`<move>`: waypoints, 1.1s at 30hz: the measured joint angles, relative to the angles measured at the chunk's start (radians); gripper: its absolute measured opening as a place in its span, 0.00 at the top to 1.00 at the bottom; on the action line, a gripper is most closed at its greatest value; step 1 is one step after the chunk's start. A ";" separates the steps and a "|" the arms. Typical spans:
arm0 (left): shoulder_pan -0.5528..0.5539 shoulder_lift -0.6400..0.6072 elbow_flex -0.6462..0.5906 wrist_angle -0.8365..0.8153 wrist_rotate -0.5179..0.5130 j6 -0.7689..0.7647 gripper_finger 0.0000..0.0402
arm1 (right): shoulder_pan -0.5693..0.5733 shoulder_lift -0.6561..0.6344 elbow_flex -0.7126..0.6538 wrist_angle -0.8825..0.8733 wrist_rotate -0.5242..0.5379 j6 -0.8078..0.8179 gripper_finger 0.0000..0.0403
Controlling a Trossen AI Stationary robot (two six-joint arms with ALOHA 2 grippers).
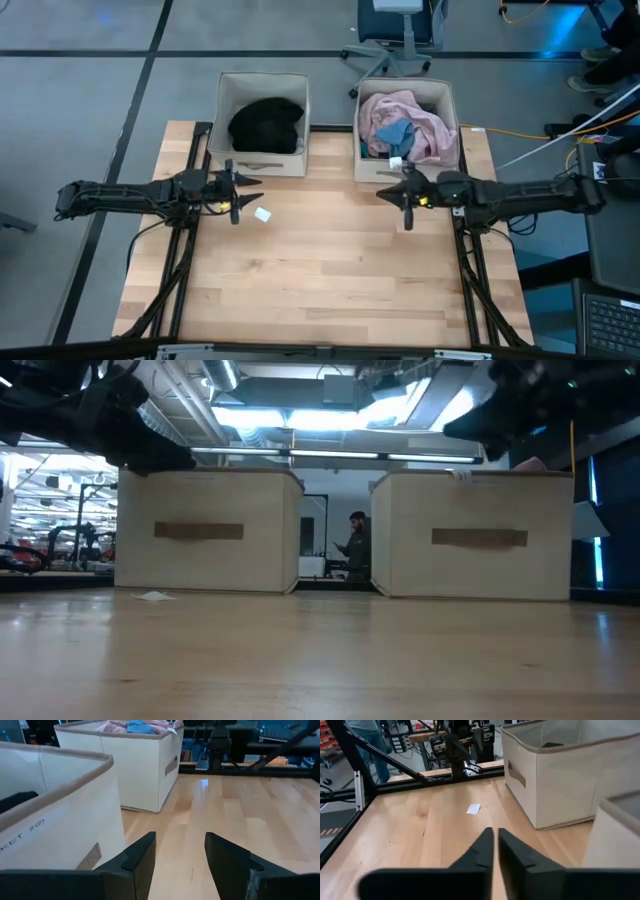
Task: Sort clothes
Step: Return to Home Position
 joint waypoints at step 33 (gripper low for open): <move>0.000 -0.069 0.000 0.000 0.104 -0.022 0.89 | 0.000 -0.775 -0.439 -0.088 -0.019 0.022 0.97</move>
